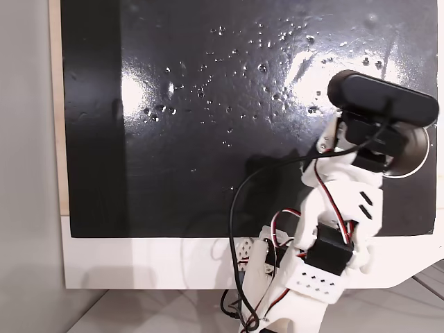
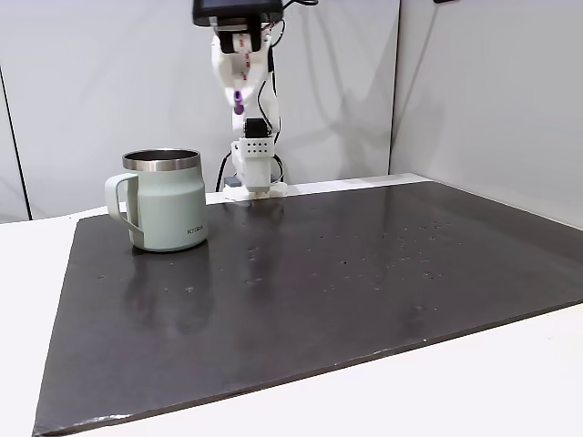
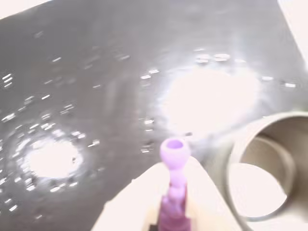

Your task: Grasp a pengrip and put it in the cup.

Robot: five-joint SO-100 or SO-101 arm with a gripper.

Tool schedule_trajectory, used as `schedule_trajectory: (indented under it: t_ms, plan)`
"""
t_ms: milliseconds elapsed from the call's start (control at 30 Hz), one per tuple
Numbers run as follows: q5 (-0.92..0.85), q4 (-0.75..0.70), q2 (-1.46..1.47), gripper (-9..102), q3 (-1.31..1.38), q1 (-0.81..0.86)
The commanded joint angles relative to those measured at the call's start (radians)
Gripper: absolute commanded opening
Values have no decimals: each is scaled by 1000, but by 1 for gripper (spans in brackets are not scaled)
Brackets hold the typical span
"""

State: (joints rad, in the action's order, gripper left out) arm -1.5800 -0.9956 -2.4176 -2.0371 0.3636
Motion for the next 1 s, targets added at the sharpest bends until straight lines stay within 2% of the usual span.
schedule_trajectory:
  t_ms: [0,267,433,700,833,967]
  plan:
    - [-48,87,-26,0,-8,150]
    - [-112,232,112,0,-18,333]
    - [-117,313,186,0,-18,354]
    - [-115,321,201,2,-21,351]
    - [-115,321,207,20,-17,351]
    - [-114,321,207,28,-17,353]
